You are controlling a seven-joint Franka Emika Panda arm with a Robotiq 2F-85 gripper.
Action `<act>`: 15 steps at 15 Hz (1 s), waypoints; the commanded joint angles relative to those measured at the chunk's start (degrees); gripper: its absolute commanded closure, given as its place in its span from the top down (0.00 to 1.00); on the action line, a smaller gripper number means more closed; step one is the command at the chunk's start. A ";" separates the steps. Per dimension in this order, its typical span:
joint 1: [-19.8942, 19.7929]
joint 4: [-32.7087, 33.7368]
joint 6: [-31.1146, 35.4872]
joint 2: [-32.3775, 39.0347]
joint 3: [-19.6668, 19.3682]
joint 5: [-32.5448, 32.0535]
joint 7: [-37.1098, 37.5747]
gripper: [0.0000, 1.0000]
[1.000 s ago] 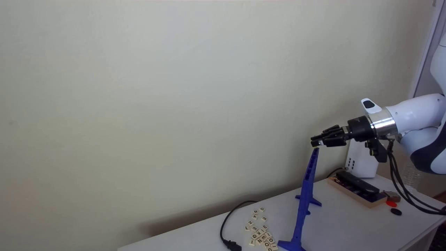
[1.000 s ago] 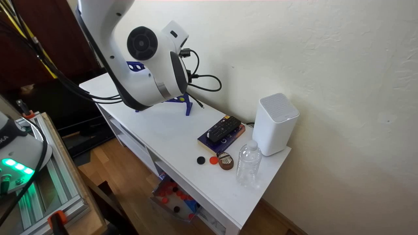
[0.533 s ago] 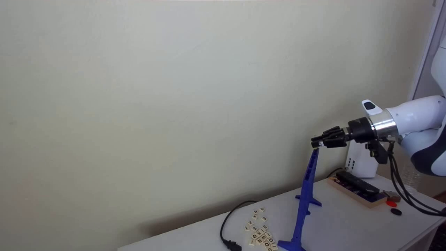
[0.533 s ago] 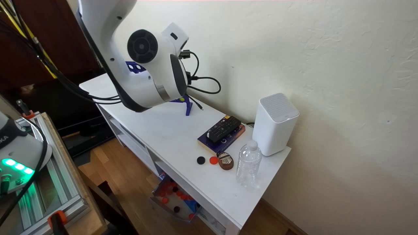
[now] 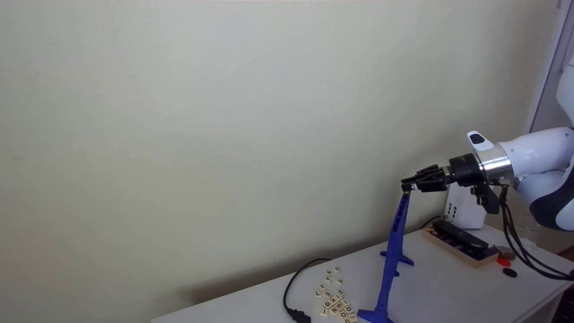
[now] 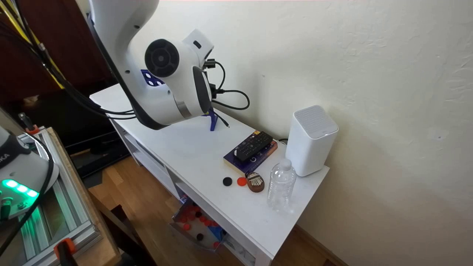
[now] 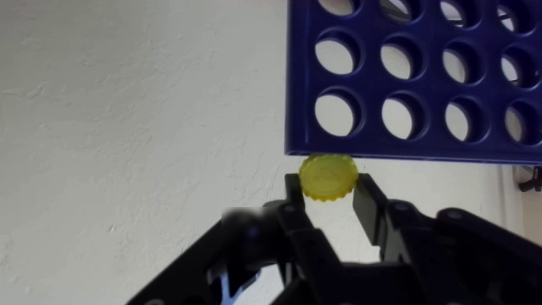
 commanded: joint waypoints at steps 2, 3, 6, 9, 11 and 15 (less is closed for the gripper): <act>-3.10 -0.03 1.84 1.61 3.15 -0.76 -2.48 0.11; -3.51 -0.03 1.79 1.77 3.63 -0.88 -2.62 0.11; -5.06 -0.14 1.38 2.14 5.20 -1.34 -2.97 0.11; -5.99 -0.41 1.37 2.53 5.80 -1.18 -3.27 0.11; -6.53 -0.59 1.37 2.61 6.07 -1.00 -3.49 0.11; -8.92 -0.50 0.21 3.10 8.21 -1.76 -3.65 0.11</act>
